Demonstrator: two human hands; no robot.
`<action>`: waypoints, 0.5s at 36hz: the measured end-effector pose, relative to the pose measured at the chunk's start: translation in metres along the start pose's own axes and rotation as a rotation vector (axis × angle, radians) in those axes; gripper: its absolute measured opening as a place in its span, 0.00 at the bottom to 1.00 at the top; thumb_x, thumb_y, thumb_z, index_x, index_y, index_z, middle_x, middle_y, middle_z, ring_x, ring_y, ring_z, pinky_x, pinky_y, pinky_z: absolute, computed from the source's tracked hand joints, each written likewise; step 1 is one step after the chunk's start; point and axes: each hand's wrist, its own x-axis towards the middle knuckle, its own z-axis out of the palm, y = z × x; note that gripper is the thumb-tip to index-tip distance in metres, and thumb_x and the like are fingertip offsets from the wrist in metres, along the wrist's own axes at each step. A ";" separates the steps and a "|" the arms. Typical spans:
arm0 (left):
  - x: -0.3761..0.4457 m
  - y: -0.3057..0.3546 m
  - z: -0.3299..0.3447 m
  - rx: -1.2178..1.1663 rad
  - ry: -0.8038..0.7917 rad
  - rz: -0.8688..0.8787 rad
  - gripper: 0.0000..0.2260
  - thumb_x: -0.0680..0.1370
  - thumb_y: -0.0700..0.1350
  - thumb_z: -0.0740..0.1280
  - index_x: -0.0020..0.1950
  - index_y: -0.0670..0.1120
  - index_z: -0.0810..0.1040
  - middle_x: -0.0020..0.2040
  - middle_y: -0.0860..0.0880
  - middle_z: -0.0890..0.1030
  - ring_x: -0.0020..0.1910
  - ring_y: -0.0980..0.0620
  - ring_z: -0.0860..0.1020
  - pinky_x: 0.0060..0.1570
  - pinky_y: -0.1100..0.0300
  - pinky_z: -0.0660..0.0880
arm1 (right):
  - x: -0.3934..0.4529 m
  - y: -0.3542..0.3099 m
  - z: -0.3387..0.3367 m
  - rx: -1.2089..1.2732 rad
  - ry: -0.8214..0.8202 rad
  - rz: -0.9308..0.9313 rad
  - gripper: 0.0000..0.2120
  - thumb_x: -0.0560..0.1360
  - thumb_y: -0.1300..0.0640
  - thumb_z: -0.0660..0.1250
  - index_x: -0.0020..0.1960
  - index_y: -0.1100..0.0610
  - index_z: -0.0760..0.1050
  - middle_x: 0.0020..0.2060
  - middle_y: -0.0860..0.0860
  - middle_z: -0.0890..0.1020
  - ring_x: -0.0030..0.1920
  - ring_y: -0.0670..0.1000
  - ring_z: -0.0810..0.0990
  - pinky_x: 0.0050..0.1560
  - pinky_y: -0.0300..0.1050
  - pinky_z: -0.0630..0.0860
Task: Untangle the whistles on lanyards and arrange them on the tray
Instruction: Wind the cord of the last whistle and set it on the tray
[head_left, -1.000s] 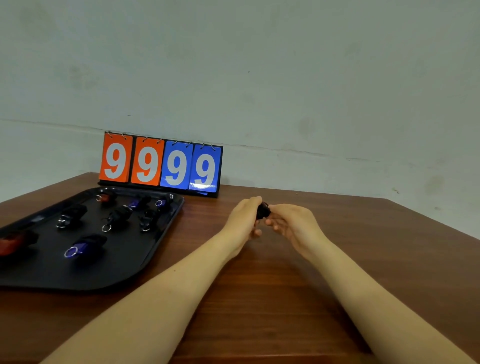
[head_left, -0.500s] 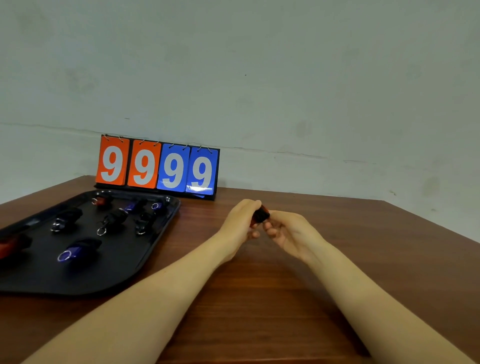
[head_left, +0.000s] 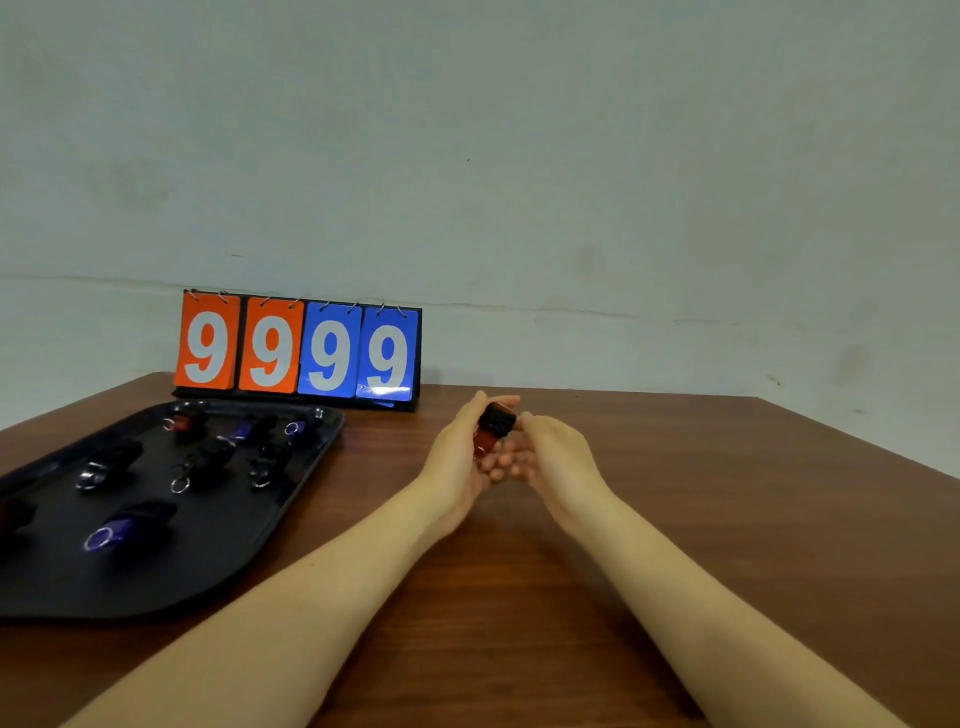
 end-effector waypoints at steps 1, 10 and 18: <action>0.001 0.000 0.000 -0.010 0.001 -0.001 0.18 0.83 0.54 0.55 0.56 0.46 0.81 0.36 0.48 0.79 0.31 0.54 0.70 0.35 0.59 0.68 | 0.000 0.000 -0.001 -0.072 0.032 -0.053 0.11 0.82 0.58 0.56 0.53 0.59 0.76 0.32 0.54 0.81 0.33 0.51 0.79 0.34 0.42 0.75; 0.001 0.001 -0.002 -0.006 0.023 -0.030 0.14 0.82 0.50 0.59 0.59 0.47 0.80 0.34 0.50 0.75 0.28 0.56 0.65 0.30 0.62 0.66 | 0.002 0.007 -0.005 -0.295 0.103 -0.349 0.07 0.78 0.53 0.65 0.46 0.53 0.81 0.37 0.50 0.84 0.37 0.45 0.81 0.38 0.38 0.78; 0.000 0.001 -0.006 -0.129 0.049 -0.053 0.12 0.80 0.46 0.61 0.59 0.44 0.80 0.37 0.45 0.75 0.28 0.55 0.66 0.32 0.63 0.67 | 0.001 0.010 -0.001 -0.138 -0.024 -0.235 0.07 0.78 0.60 0.65 0.50 0.63 0.80 0.35 0.60 0.82 0.36 0.58 0.82 0.45 0.49 0.81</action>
